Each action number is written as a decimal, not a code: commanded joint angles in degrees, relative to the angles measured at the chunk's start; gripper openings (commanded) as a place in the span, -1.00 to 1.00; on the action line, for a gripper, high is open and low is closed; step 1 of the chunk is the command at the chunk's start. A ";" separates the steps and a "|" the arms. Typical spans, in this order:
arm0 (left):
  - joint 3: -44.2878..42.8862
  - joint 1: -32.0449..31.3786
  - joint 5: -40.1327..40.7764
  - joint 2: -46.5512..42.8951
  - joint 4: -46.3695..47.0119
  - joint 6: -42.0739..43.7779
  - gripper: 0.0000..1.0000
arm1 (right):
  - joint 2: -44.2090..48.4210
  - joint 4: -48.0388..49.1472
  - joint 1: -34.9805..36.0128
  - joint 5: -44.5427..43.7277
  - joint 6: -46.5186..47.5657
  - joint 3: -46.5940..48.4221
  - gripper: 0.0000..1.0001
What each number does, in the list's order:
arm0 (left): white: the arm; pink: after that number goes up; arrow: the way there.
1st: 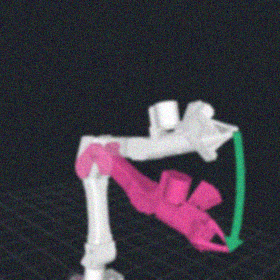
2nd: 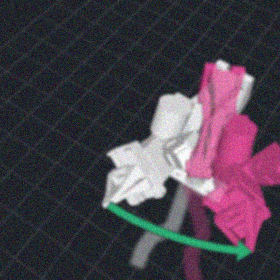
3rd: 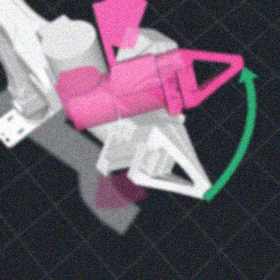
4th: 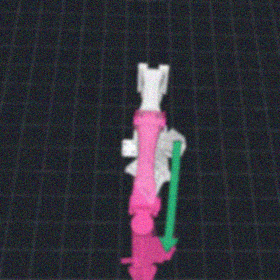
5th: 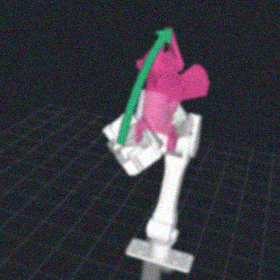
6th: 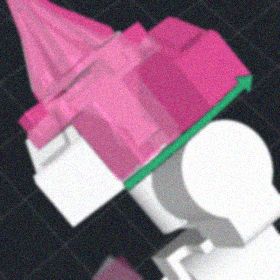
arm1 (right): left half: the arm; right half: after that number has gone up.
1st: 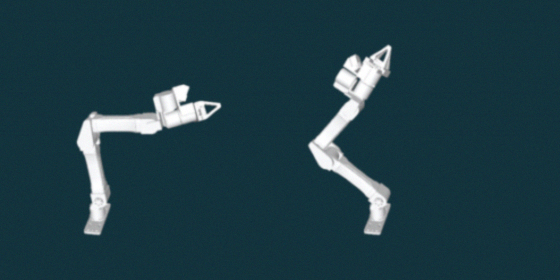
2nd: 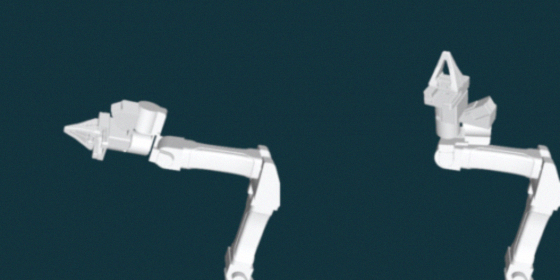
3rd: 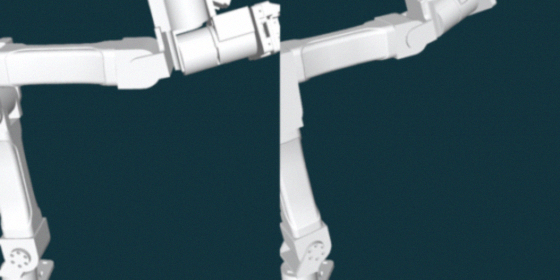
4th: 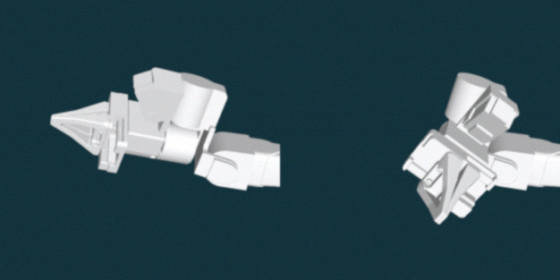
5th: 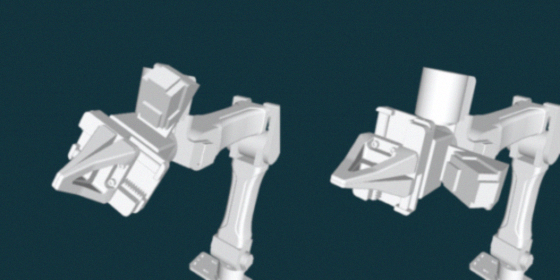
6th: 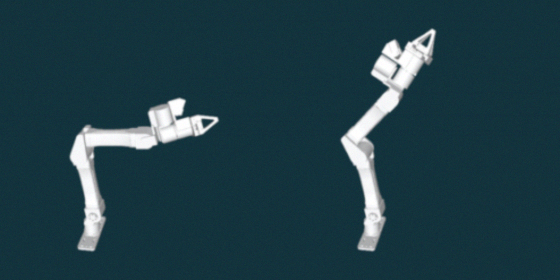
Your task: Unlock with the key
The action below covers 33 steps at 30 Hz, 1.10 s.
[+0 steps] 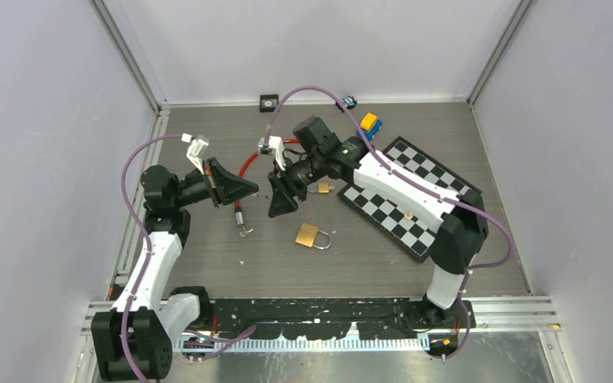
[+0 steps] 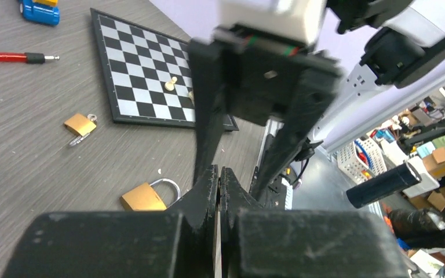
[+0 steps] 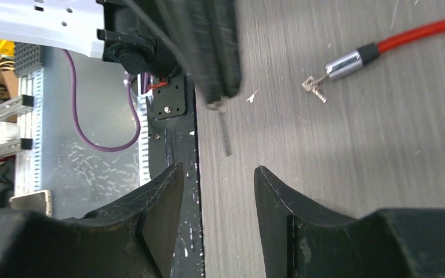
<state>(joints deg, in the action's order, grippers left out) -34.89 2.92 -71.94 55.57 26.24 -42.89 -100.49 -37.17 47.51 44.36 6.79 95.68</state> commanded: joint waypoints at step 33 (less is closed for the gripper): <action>2.49 -1.97 -2.56 -0.24 12.88 -3.36 -1.00 | -6.91 -0.10 -0.90 8.05 -6.65 9.55 -0.42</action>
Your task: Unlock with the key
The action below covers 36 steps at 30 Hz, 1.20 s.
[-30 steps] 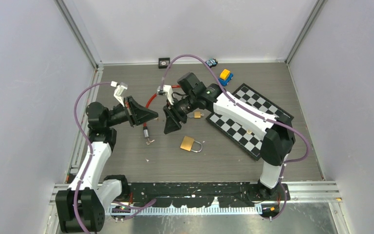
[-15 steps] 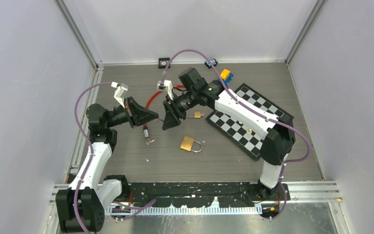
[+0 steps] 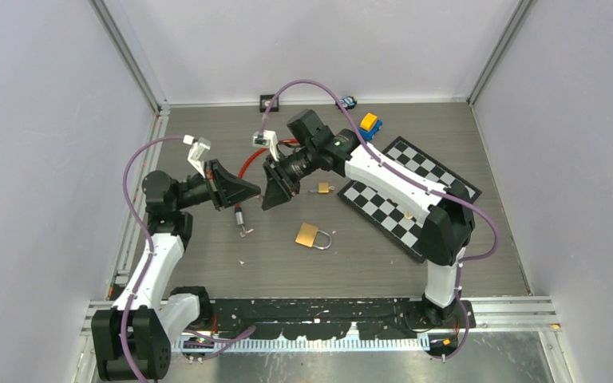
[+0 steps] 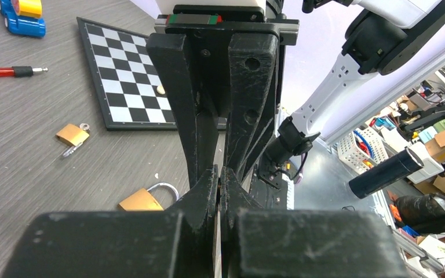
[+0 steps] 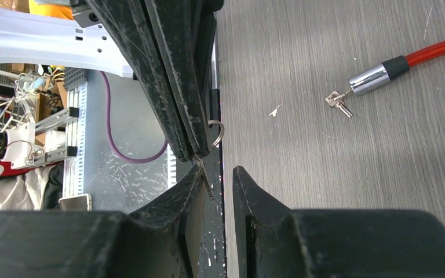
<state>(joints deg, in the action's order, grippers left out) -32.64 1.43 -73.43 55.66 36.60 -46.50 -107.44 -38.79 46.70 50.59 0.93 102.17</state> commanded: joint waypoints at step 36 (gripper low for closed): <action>-18.60 -6.35 0.06 3.98 -65.10 67.48 0.16 | 0.88 -14.17 3.55 -8.82 16.20 3.81 -0.99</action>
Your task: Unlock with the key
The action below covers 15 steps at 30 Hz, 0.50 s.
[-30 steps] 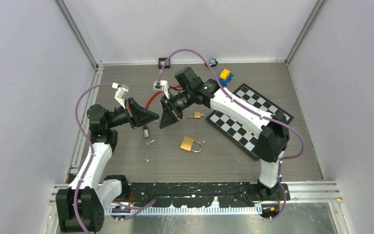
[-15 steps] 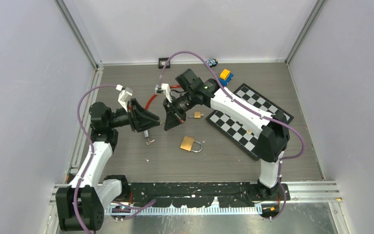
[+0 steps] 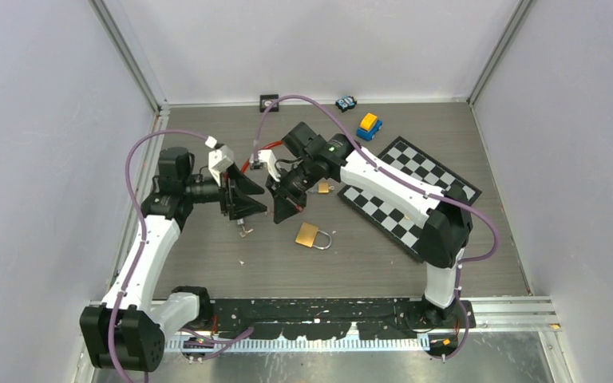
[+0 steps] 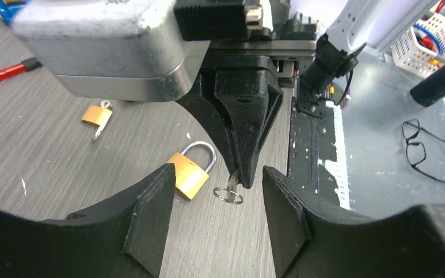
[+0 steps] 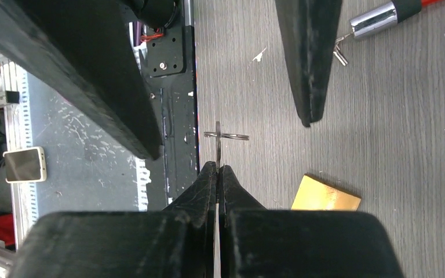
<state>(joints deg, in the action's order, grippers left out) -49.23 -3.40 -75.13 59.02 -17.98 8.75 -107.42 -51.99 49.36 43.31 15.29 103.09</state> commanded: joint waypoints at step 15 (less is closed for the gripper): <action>-1.05 -5.94 3.33 2.62 -10.33 12.82 -0.39 | 1.20 -1.90 1.88 -3.13 2.74 2.67 -0.99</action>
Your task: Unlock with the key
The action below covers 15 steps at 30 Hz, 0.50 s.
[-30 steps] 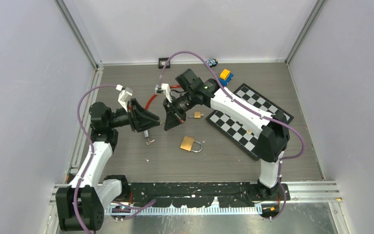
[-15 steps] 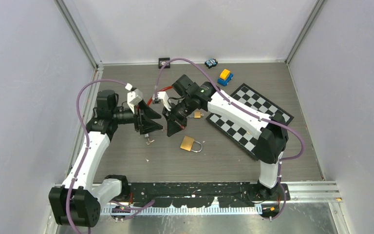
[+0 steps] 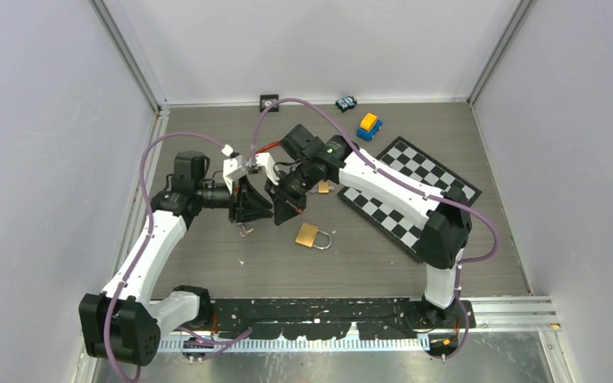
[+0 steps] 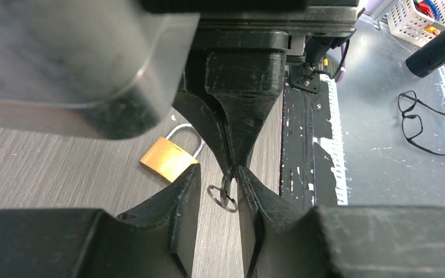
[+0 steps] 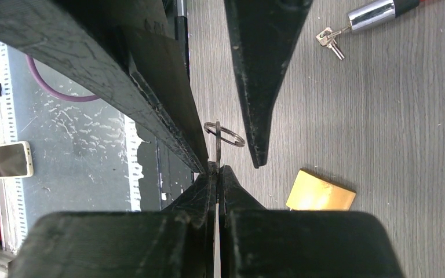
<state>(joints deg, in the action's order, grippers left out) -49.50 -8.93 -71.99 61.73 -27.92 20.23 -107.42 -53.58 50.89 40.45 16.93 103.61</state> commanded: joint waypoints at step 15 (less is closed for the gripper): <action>-1.66 -0.47 -0.44 1.93 -2.82 2.45 -0.62 | 1.34 -1.30 0.39 -1.35 2.30 2.79 -0.99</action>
<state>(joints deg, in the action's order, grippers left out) -49.47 -9.06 -71.64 63.18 -29.87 21.41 -107.42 -55.05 50.89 38.70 18.37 103.61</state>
